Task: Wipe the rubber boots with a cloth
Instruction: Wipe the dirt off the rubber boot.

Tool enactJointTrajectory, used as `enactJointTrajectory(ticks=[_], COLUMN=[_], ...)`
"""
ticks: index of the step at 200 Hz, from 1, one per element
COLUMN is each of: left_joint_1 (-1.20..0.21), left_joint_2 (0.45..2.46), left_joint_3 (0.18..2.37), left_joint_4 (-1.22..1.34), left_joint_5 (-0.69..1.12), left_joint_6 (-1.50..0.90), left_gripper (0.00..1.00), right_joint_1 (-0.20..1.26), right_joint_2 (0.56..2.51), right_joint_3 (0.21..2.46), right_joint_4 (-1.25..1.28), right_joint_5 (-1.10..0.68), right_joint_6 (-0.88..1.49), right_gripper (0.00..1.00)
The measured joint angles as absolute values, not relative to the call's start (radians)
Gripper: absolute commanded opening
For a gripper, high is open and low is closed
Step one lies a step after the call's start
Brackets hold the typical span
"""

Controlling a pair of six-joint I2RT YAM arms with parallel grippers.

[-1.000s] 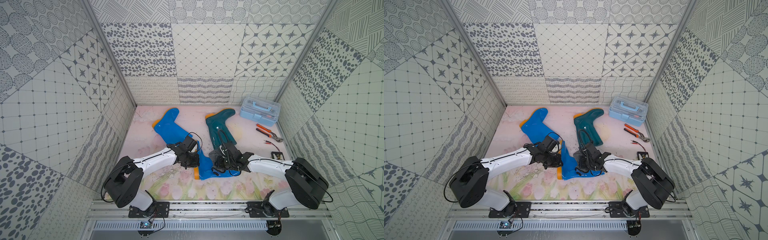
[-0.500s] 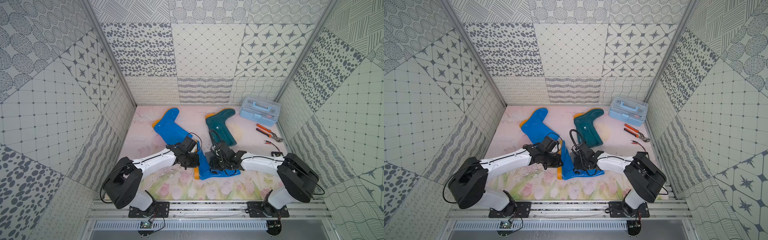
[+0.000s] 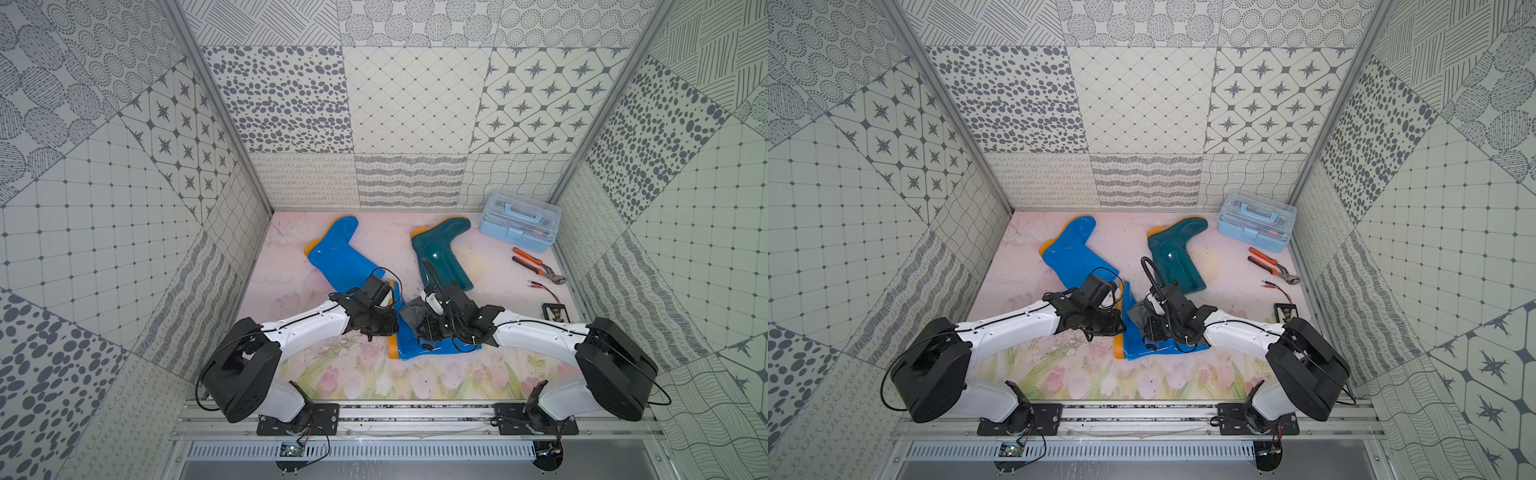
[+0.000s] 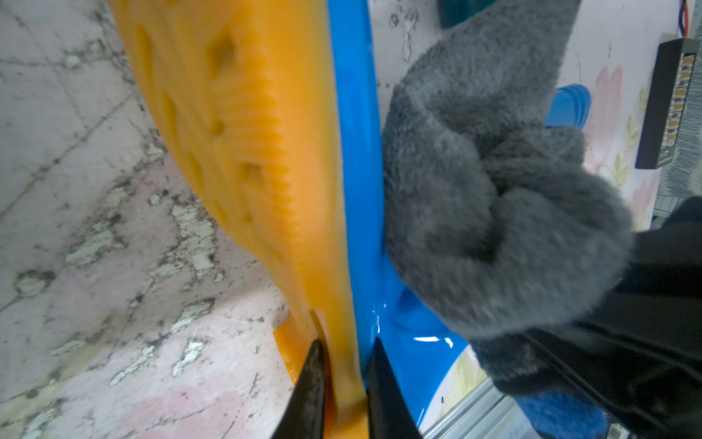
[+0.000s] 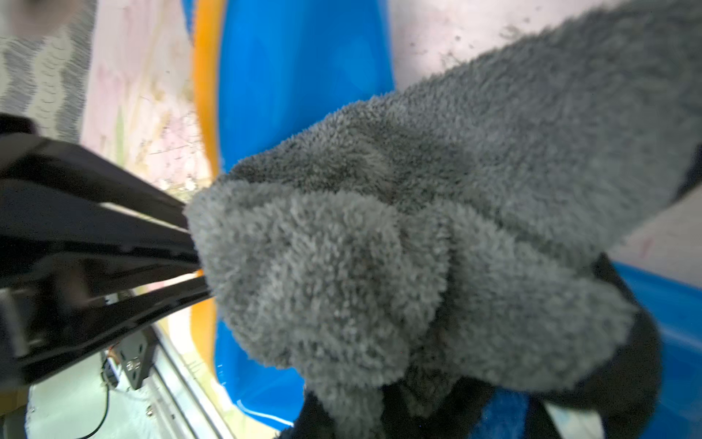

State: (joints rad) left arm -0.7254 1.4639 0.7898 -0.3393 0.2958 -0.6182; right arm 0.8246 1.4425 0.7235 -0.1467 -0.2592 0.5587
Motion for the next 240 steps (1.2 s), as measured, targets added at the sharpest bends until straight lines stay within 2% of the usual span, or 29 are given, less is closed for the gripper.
enactJointTrajectory(ticks=[30, 76, 106, 137, 179, 206, 240], left_joint_1=[-0.725, -0.725, -0.725, -0.727, -0.727, -0.728, -0.728], left_joint_2=[1.460, 1.465, 1.470, 1.464, 1.450, 1.457, 1.470], left_joint_3=[0.790, 0.790, 0.794, 0.792, 0.778, 0.775, 0.780], left_joint_4=[-0.337, -0.332, -0.338, -0.336, -0.318, -0.295, -0.290], left_joint_5=[0.295, 0.296, 0.294, 0.290, 0.290, 0.308, 0.319], left_joint_6=[-0.618, -0.619, -0.623, -0.625, -0.621, -0.611, -0.611], left_gripper=[0.00, 0.00, 0.00, 0.00, 0.00, 0.00, 0.00], right_joint_1=[0.828, 0.846, 0.856, 0.800, 0.671, 0.716, 0.807], right_joint_2=[1.447, 1.683, 1.727, 1.648, 1.383, 1.345, 1.438], right_joint_3=[0.748, 0.846, 0.912, 0.798, 0.590, 0.592, 0.714], right_joint_4=[-0.125, -0.053, -0.129, -0.108, -0.231, -0.295, -0.229], right_joint_5=[-0.275, -0.284, -0.255, -0.204, -0.039, 0.013, -0.008], right_joint_6=[0.540, 0.616, 0.705, 0.788, 0.797, 0.796, 0.826], right_gripper=[0.00, 0.00, 0.00, 0.00, 0.00, 0.00, 0.00])
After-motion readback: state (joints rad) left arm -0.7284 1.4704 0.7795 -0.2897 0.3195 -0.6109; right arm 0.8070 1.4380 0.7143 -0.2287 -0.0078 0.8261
